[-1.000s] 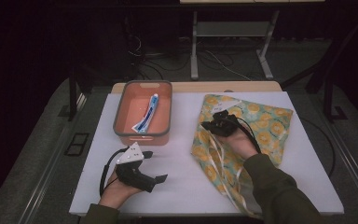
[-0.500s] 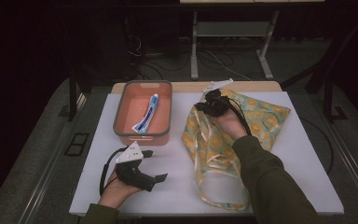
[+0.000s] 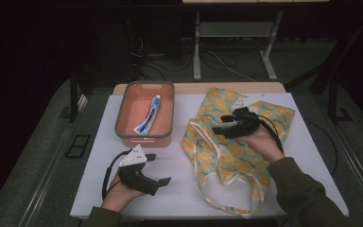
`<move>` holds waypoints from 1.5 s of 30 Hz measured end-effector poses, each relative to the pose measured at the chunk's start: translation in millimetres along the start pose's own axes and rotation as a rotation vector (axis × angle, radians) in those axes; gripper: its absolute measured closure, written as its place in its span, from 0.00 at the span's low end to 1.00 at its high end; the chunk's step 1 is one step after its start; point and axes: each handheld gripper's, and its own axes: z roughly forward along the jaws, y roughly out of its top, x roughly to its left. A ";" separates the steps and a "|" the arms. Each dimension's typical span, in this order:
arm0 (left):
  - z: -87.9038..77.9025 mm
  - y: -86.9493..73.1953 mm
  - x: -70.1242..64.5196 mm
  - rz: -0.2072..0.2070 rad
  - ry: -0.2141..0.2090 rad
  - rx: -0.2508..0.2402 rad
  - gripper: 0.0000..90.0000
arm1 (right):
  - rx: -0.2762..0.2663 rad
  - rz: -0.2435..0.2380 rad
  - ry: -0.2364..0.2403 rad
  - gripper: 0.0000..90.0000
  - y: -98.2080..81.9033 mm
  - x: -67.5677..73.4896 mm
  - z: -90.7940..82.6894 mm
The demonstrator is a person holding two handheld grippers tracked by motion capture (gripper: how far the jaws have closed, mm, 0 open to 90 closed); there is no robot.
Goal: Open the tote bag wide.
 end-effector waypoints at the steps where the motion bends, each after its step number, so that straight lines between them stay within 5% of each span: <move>1: 0.2 -0.1 -0.2 -0.001 -0.001 0.001 0.00 | 0.005 -0.004 0.004 0.37 -6.2 2.4 -5.2; 9: 2.0 -0.4 -2.2 0.001 -0.006 0.006 0.00 | 0.067 -0.035 0.036 0.33 -63.2 18.1 -34.6; 15: 2.1 -0.9 -3.1 0.002 -0.005 0.010 0.00 | 0.176 -0.072 0.052 0.34 -105.2 28.2 -44.7; 17: 2.4 -1.1 -2.4 0.001 -0.004 0.012 0.00 | 0.209 -0.074 0.044 0.39 -117.7 28.1 -46.3; 18: 2.5 -1.1 -2.4 0.000 -0.003 0.012 0.00 | 0.249 -0.082 0.032 0.56 -128.7 25.9 -45.4; 19: 2.3 -1.1 -2.4 0.000 -0.003 0.013 0.00 | 0.249 -0.082 0.032 0.56 -128.7 25.9 -45.4; 21: 2.0 -0.8 -2.5 0.004 -0.002 0.012 0.00 | 0.278 -0.075 0.035 0.72 -136.3 23.2 -45.0; 24: 2.1 -1.1 -2.3 0.001 -0.001 0.012 0.00 | 0.264 -0.070 0.032 1.00 -139.5 20.7 -46.8; 25: 1.9 -1.0 -2.1 0.001 -0.001 0.012 0.00 | 0.258 -0.067 0.037 1.00 -140.3 20.5 -46.6; 29: 0.8 -0.8 -1.5 0.001 0.002 0.009 0.00 | 0.230 -0.029 0.103 1.00 -138.6 27.3 -38.5; 35: 0.2 -0.5 -1.0 0.004 0.004 0.008 0.00 | 0.195 -0.034 0.175 1.00 -127.9 47.9 -14.4; 42: -0.3 -0.3 -1.0 0.004 0.004 0.008 0.00 | 0.177 -0.074 0.183 1.00 -113.5 62.7 4.1; 45: -0.4 -0.5 -0.7 0.003 0.003 0.006 0.00 | 0.149 -0.082 0.191 0.74 -102.6 66.4 -3.4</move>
